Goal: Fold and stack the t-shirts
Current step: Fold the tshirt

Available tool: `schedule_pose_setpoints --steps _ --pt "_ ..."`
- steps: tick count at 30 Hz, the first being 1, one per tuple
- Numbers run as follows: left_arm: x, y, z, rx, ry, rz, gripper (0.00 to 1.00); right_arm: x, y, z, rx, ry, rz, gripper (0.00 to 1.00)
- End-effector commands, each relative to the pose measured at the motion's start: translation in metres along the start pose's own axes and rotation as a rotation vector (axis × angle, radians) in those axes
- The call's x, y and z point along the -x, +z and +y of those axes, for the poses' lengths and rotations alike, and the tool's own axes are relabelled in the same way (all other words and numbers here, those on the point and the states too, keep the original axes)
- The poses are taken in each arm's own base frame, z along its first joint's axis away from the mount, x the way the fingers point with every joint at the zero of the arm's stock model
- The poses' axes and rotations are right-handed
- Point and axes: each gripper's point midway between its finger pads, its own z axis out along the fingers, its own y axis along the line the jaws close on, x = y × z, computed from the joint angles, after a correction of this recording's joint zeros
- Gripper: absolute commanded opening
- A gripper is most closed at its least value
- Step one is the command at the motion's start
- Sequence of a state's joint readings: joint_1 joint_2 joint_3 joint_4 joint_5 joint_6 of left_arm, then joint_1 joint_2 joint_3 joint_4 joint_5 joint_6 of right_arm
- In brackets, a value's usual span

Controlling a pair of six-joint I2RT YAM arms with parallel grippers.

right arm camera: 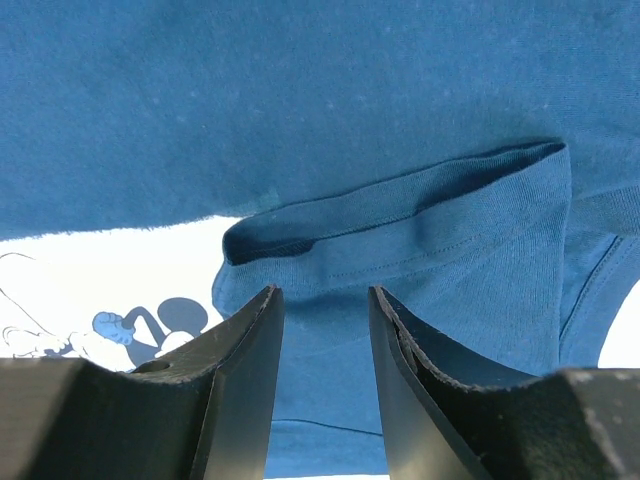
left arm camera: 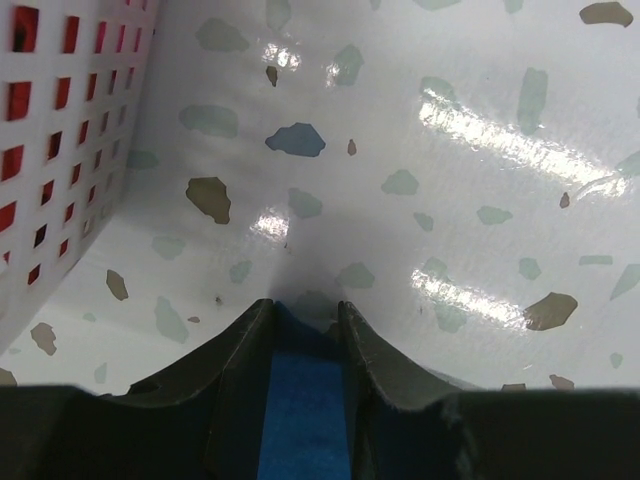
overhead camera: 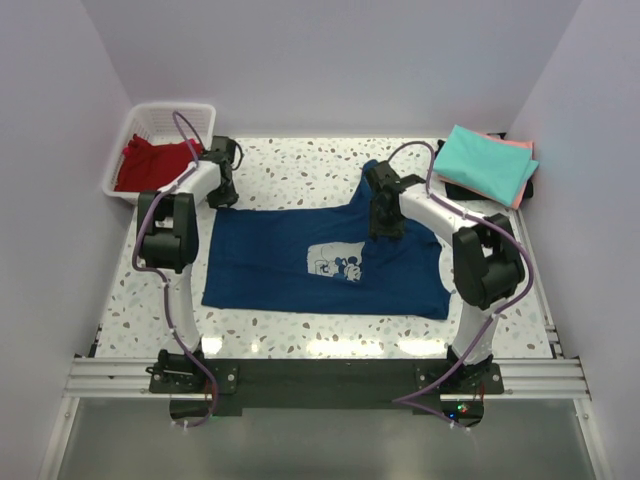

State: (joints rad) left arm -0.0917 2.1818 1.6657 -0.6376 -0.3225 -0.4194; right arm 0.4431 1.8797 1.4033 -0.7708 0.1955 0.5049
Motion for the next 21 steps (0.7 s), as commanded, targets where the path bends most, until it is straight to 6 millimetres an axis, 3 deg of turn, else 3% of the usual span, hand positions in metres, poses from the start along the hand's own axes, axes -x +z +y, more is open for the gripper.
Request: schedule_pose_setpoints --steps 1,8,9,13,18,21 --pt "-0.011 0.012 0.005 0.017 0.0 0.058 0.34 0.009 0.0 0.0 -0.02 0.018 -0.011 0.43" --pt "-0.008 0.01 0.012 0.055 0.002 0.052 0.15 0.011 0.001 0.0 -0.029 0.019 -0.008 0.43" --pt "-0.005 0.008 0.012 0.06 0.001 0.045 0.16 0.012 0.001 0.001 -0.026 0.018 -0.009 0.43" --pt "0.004 0.0 0.019 0.092 -0.015 0.013 0.33 0.01 0.002 0.002 -0.023 0.016 -0.002 0.43" --pt "0.023 -0.021 0.024 0.093 -0.047 -0.053 0.37 0.01 0.004 0.002 -0.023 0.016 0.0 0.43" --pt "0.023 -0.028 0.023 0.076 -0.049 -0.052 0.37 0.008 0.004 0.001 -0.025 0.013 0.004 0.42"
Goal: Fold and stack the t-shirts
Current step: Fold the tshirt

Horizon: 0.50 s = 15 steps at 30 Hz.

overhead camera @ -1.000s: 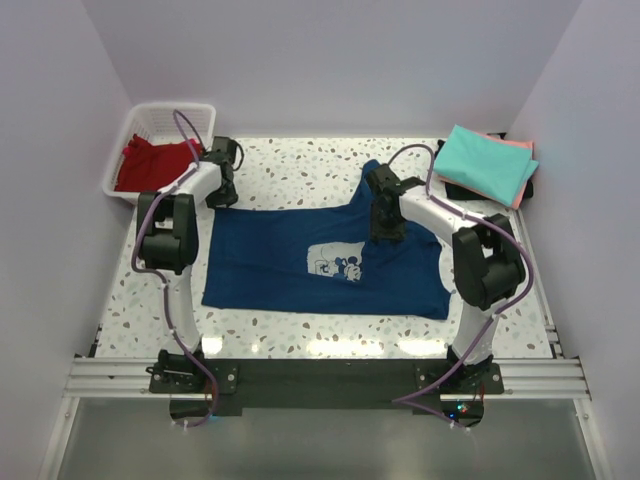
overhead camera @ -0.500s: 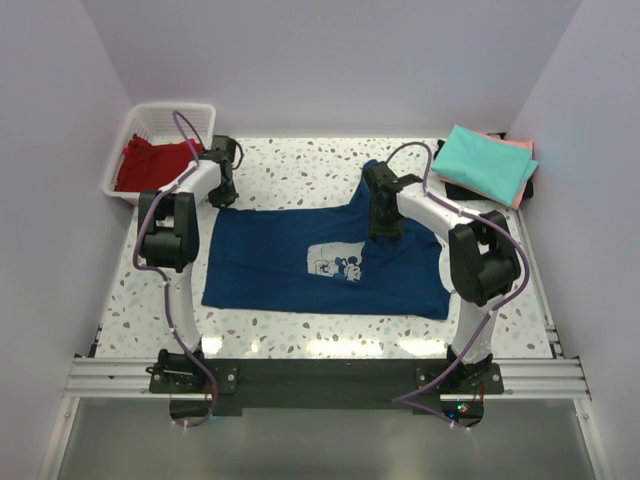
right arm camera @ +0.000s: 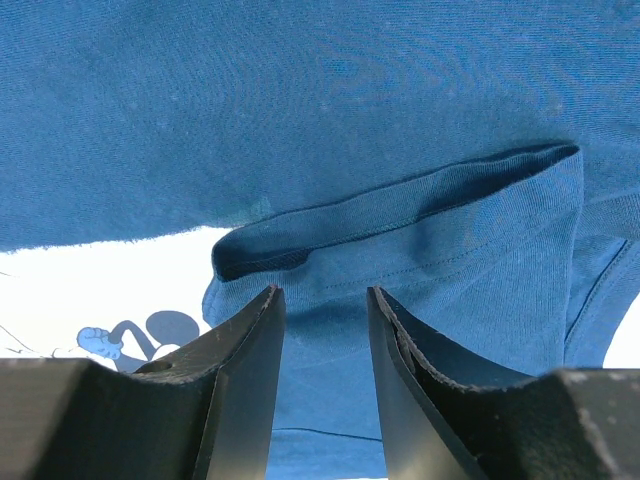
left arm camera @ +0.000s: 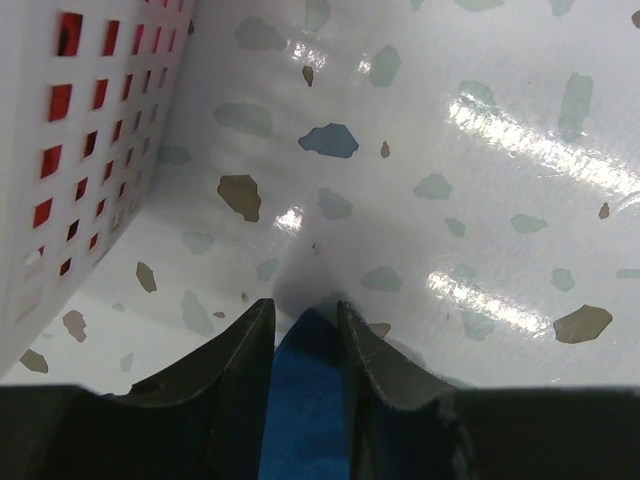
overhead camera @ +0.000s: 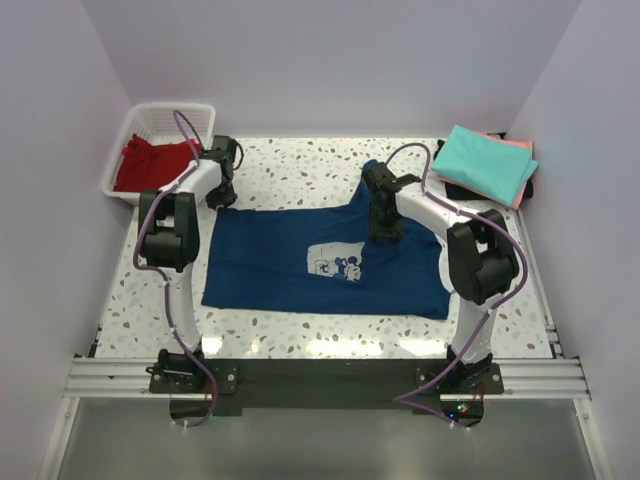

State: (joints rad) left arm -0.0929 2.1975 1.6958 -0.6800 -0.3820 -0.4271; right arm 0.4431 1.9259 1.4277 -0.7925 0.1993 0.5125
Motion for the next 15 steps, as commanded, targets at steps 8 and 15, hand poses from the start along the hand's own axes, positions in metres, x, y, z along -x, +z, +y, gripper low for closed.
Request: schedule_pose_setpoints --steps 8,15 --pt "0.01 -0.039 0.01 -0.036 -0.05 -0.017 0.37 0.008 -0.004 -0.001 -0.005 0.008 -0.025 0.43" --pt "0.002 -0.041 0.001 -0.062 -0.03 0.003 0.38 0.005 -0.003 -0.003 -0.01 0.001 -0.019 0.42"
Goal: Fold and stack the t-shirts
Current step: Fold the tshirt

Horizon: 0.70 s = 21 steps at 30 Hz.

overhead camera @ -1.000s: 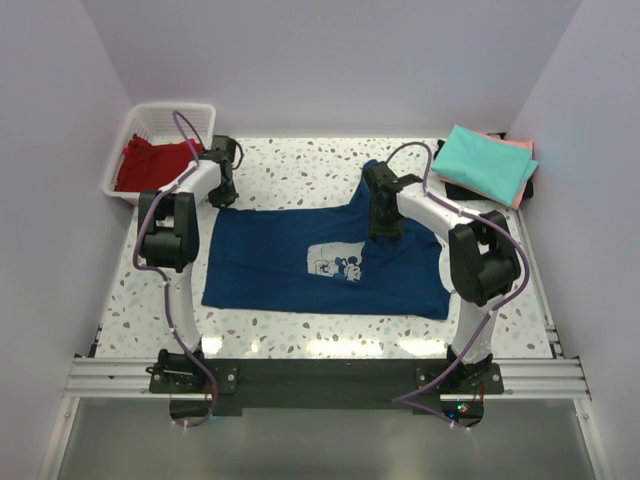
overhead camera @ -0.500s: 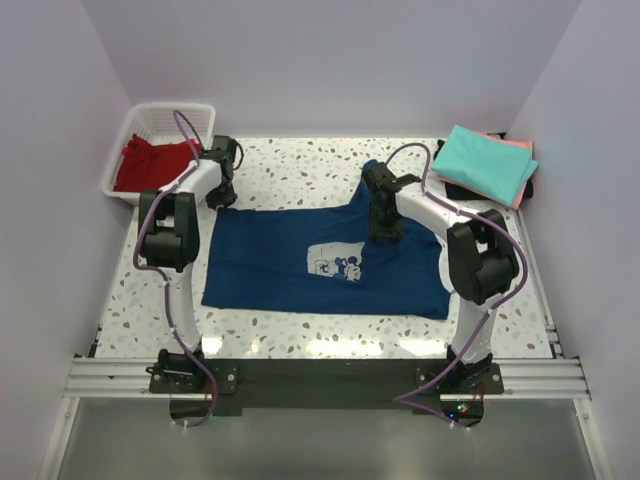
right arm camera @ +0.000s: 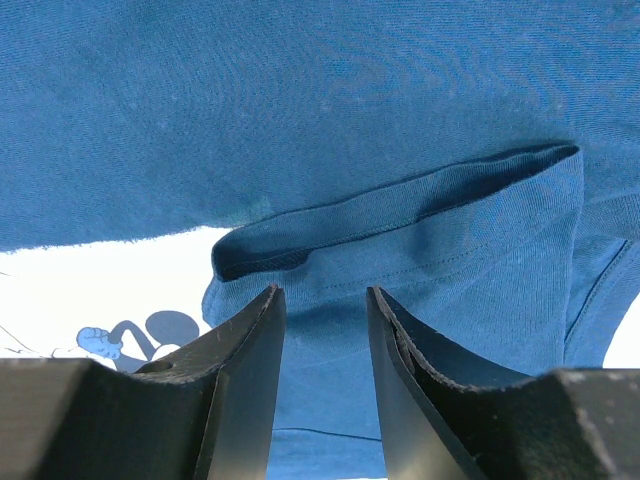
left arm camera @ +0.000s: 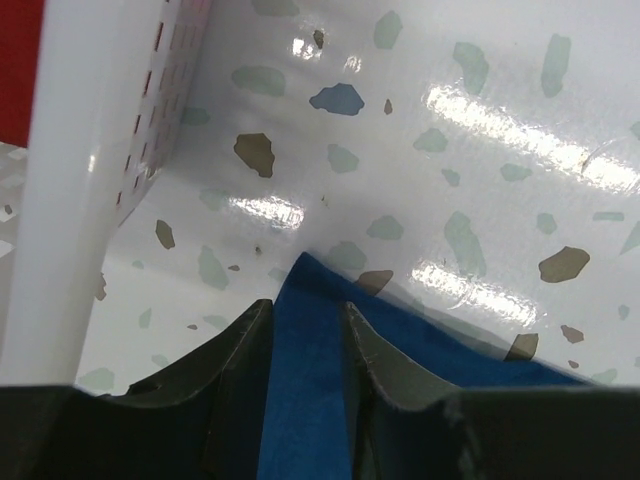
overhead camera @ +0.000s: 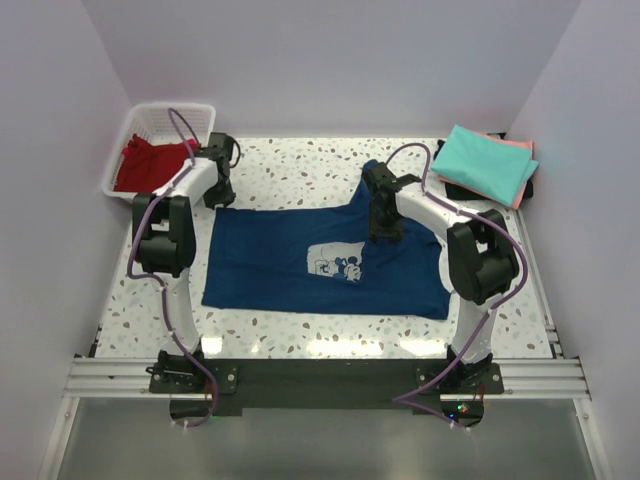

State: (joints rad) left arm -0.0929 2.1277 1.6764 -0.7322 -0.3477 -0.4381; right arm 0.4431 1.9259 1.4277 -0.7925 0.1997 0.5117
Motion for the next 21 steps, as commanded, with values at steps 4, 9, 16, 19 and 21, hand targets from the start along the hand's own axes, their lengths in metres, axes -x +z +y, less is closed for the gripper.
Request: schedule_pose_setpoints --steps 4,9,16,19,21 --pt "-0.004 -0.011 -0.005 -0.024 -0.008 0.005 0.4 0.004 -0.004 -0.004 -0.011 -0.001 -0.022 0.42" --pt "-0.008 0.001 -0.008 -0.021 -0.01 -0.001 0.42 0.002 -0.005 -0.005 -0.011 -0.002 -0.021 0.42" --pt "-0.013 0.027 -0.009 0.01 0.003 -0.003 0.43 0.003 -0.008 -0.009 -0.023 -0.006 -0.028 0.42" --pt "-0.018 0.034 -0.008 0.028 0.012 0.0 0.43 0.002 -0.009 -0.012 -0.033 -0.005 -0.032 0.41" --pt "-0.018 0.036 -0.007 0.033 0.011 -0.005 0.43 0.0 -0.009 -0.013 -0.037 -0.003 -0.029 0.41"
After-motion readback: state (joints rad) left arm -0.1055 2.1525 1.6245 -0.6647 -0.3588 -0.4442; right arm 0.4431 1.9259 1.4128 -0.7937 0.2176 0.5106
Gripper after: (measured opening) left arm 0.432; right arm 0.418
